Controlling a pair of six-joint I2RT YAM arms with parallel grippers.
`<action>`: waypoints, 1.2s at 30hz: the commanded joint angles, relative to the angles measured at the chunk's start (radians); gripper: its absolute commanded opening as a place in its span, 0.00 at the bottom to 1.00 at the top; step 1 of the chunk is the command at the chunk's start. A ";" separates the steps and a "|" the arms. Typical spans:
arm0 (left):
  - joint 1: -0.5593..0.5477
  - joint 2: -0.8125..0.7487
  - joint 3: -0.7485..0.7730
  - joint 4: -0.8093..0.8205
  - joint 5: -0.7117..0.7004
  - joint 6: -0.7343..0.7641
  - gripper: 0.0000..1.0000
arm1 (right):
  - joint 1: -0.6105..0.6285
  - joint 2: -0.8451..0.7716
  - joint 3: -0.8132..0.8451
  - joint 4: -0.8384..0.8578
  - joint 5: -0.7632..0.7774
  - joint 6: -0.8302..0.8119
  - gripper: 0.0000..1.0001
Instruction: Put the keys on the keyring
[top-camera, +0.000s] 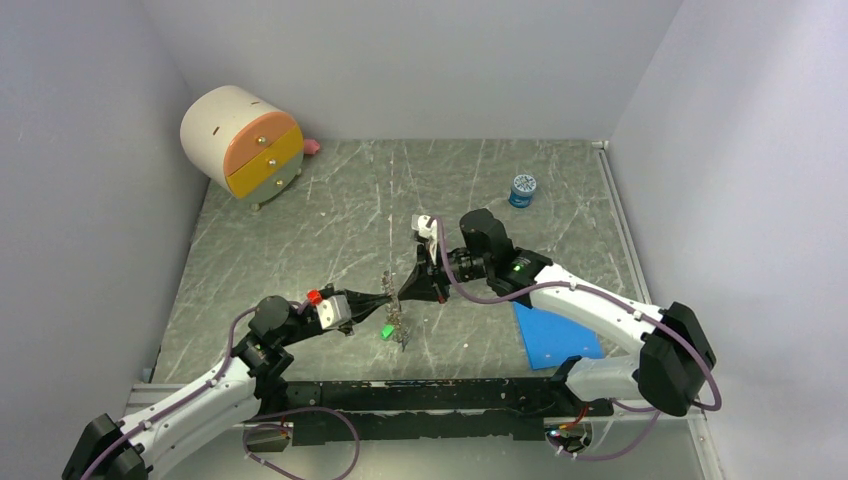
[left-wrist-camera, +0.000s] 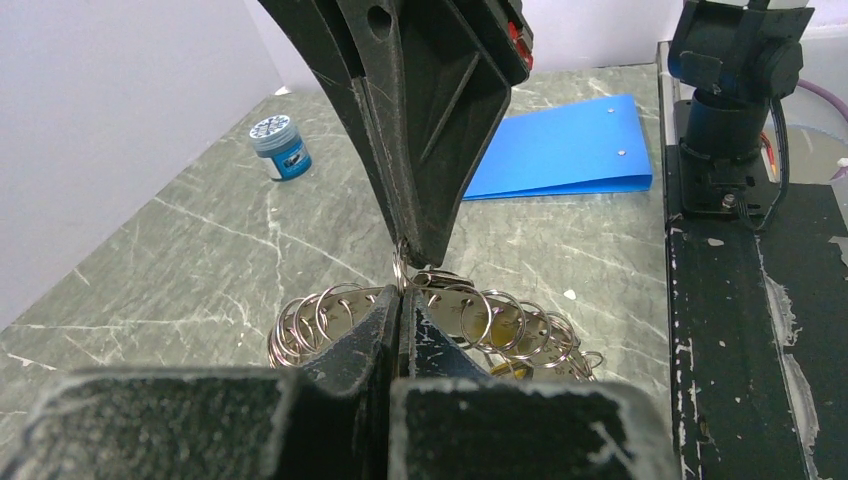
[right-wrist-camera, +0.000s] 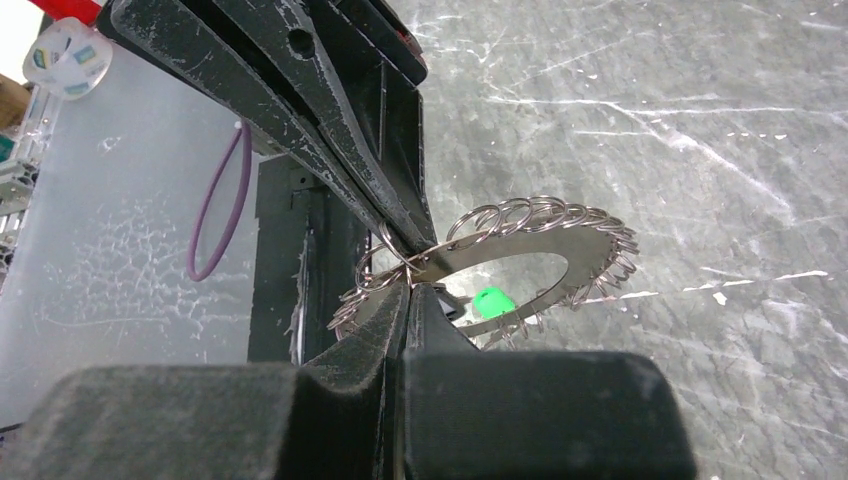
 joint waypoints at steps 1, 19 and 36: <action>-0.002 -0.016 0.021 0.061 0.022 -0.012 0.03 | -0.015 0.007 -0.004 0.087 0.047 0.021 0.00; -0.003 -0.017 0.010 0.091 0.020 -0.002 0.03 | -0.032 0.082 -0.008 0.116 -0.111 0.009 0.01; -0.002 -0.012 0.016 0.090 0.035 0.012 0.03 | -0.038 -0.233 -0.166 0.318 0.141 -0.011 0.98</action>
